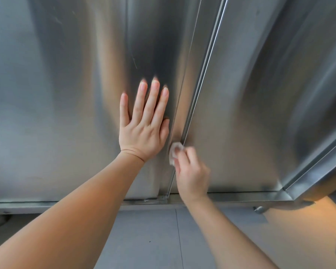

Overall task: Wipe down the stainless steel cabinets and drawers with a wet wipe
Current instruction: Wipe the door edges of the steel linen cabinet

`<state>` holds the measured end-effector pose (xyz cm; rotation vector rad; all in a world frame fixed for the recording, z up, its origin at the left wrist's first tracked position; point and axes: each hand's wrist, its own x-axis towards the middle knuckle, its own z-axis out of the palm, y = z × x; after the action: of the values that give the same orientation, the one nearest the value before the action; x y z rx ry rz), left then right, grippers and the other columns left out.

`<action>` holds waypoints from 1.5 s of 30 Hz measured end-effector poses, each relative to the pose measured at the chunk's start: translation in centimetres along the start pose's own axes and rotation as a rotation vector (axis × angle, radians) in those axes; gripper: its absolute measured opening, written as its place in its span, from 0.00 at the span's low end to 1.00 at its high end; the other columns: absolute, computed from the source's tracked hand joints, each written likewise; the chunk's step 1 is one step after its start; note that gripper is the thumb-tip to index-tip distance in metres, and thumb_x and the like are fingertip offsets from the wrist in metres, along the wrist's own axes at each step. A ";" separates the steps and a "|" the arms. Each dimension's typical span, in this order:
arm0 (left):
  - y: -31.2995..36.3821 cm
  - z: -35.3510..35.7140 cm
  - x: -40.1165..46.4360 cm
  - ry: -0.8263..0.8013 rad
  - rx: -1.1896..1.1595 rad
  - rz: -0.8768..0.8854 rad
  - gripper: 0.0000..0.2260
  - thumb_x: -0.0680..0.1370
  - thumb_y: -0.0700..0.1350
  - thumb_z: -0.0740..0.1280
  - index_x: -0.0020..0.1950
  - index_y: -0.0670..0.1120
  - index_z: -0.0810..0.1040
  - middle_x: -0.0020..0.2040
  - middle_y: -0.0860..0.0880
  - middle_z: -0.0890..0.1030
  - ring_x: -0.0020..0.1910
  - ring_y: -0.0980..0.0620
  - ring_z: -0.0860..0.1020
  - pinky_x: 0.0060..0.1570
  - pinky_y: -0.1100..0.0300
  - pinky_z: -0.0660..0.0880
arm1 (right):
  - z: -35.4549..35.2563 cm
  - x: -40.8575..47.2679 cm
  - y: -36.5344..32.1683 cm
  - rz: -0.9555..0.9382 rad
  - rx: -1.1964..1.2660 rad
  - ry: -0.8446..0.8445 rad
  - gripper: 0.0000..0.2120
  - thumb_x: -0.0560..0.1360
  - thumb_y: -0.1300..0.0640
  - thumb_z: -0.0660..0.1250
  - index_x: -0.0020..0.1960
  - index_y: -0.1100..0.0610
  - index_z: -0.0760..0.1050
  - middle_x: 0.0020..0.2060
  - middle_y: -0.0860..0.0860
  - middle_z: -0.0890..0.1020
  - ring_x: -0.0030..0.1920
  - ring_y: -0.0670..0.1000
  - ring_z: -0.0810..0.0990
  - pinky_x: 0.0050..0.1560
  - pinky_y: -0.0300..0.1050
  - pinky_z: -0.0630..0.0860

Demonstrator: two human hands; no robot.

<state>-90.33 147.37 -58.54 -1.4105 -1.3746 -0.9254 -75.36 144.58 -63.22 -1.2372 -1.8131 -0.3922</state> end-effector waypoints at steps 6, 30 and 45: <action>0.1 -0.3 0.1 -0.006 0.003 -0.006 0.29 0.81 0.50 0.57 0.80 0.45 0.53 0.78 0.44 0.60 0.77 0.43 0.53 0.76 0.43 0.41 | -0.4 0.6 0.7 -0.088 0.012 0.009 0.05 0.67 0.62 0.76 0.39 0.57 0.81 0.34 0.54 0.77 0.29 0.56 0.76 0.25 0.44 0.69; 0.8 -1.5 -11.4 -0.187 -0.161 0.012 0.30 0.81 0.47 0.61 0.80 0.45 0.53 0.79 0.43 0.54 0.80 0.46 0.47 0.76 0.39 0.44 | 1.6 -0.9 0.1 0.009 0.284 0.174 0.07 0.73 0.64 0.72 0.49 0.57 0.84 0.42 0.50 0.84 0.36 0.54 0.81 0.32 0.43 0.74; -0.2 3.4 -14.9 -0.065 -0.018 0.069 0.31 0.81 0.52 0.56 0.81 0.47 0.47 0.81 0.47 0.42 0.80 0.45 0.43 0.74 0.37 0.39 | 7.6 -7.1 0.6 0.151 0.176 0.180 0.09 0.74 0.61 0.64 0.44 0.54 0.83 0.32 0.51 0.77 0.25 0.57 0.71 0.25 0.42 0.65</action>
<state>-92.14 146.25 -73.63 -1.5037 -1.3596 -0.8558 -77.67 145.73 -73.27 -1.1680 -1.5559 -0.2446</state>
